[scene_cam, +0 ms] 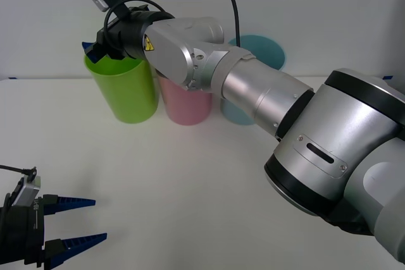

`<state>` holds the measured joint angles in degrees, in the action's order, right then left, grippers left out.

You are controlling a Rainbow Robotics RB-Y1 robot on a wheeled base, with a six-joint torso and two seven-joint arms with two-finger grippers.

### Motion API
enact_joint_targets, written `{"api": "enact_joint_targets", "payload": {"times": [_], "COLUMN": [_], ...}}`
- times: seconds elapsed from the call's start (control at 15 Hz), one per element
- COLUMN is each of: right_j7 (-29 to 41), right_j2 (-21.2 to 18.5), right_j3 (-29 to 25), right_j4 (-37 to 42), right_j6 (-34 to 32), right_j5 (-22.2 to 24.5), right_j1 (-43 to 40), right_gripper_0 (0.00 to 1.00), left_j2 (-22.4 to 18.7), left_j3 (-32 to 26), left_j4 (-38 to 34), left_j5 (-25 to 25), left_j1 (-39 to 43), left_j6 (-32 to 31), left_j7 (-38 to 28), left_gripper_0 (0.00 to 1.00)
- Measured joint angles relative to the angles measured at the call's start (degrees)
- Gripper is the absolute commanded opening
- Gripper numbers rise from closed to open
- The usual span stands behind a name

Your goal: Put cans in the blue bin and PET bottles in the pink bin and trash in the green bin.

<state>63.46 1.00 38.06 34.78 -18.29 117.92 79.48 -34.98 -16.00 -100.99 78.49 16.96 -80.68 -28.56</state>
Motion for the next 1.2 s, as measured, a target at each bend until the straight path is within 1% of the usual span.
{"api": "enact_joint_targets", "payload": {"times": [0.2,0.4,0.53,0.67,0.73,0.93,1.13,1.2], "right_j7": [-0.02,-0.40,-0.28,-0.28,-0.43,-0.52,-0.57,-0.59], "right_j2": [0.00,-0.01,-0.01,0.00,-1.00,-10.59,-20.44,-22.90], "right_j3": [-0.19,-2.62,-3.93,-5.47,-5.84,-6.38,-6.77,-7.41], "right_j4": [0.12,2.29,6.59,14.79,19.33,36.24,52.81,57.42], "right_j6": [0.30,0.61,-1.43,-5.69,-6.82,-10.11,-10.54,-10.69], "right_j5": [-0.56,-0.81,-1.37,-3.35,-4.97,-8.78,-12.33,-12.67], "right_j1": [0.05,0.06,0.04,-1.58,-3.53,-11.86,-21.86,-25.25], "right_gripper_0": [1.00,1.00,1.00,1.00,1.00,1.00,1.00,1.00], "left_j2": [0.00,0.00,0.00,0.00,0.00,0.00,0.00,0.00], "left_j3": [0.00,0.00,0.00,0.00,0.00,0.00,0.00,0.00], "left_j4": [0.00,0.00,0.00,0.00,-0.01,0.00,0.00,0.00], "left_j5": [0.00,0.00,0.00,0.00,0.00,0.00,0.00,0.00], "left_j1": [0.00,0.00,0.00,0.00,0.00,0.00,-0.01,0.00], "left_j6": [0.00,0.00,0.00,0.00,0.00,0.00,0.00,0.00], "left_j7": [0.00,0.00,0.00,0.00,0.00,0.00,0.00,0.00], "left_gripper_0": [1.00,1.00,1.00,1.00,1.00,1.00,1.00,1.00]}}
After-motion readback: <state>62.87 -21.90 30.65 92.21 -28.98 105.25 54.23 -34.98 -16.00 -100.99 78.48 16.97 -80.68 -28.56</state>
